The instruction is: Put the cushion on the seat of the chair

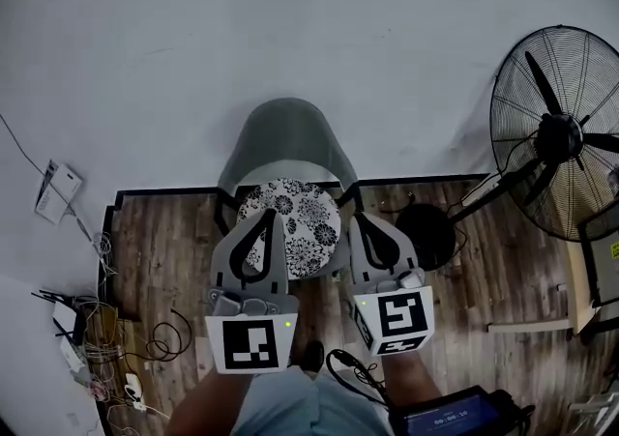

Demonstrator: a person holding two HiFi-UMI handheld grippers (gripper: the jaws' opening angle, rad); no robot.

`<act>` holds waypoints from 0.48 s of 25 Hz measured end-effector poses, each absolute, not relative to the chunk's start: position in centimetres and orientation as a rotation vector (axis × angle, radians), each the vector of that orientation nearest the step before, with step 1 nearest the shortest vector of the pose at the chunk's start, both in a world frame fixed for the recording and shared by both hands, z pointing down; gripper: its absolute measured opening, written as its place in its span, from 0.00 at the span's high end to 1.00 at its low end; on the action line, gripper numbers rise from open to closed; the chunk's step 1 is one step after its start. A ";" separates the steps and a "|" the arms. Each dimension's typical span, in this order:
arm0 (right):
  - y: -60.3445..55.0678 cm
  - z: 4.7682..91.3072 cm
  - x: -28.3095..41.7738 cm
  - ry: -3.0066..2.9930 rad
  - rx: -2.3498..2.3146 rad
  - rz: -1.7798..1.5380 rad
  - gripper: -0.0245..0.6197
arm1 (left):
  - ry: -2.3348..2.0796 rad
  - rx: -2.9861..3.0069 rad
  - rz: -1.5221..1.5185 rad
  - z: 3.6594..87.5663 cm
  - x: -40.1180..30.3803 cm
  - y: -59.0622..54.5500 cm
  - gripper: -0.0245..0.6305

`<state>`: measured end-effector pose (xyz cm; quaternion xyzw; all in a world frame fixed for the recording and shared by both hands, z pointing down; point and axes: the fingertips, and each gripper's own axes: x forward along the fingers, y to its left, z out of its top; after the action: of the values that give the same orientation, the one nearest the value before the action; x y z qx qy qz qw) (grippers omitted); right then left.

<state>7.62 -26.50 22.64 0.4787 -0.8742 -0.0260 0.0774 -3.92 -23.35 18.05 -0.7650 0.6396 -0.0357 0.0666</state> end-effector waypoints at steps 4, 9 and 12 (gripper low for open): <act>-26.3 21.6 8.1 -2.629 1.473 -0.105 0.96 | 1.923 -2.305 -0.112 18.0 -3.7 -23.0 0.95; -26.6 20.9 7.8 -2.643 1.464 -0.122 0.96 | 1.926 -2.304 -0.097 17.5 -3.5 -23.3 0.95; -26.8 20.9 7.8 -2.645 1.459 -0.120 0.96 | 1.926 -2.302 -0.098 17.6 -3.5 -23.6 0.95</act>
<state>7.84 -26.79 20.90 0.4817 -0.8734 -0.0395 0.0595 -3.51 -23.64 17.57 -0.7647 0.6398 -0.0327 0.0694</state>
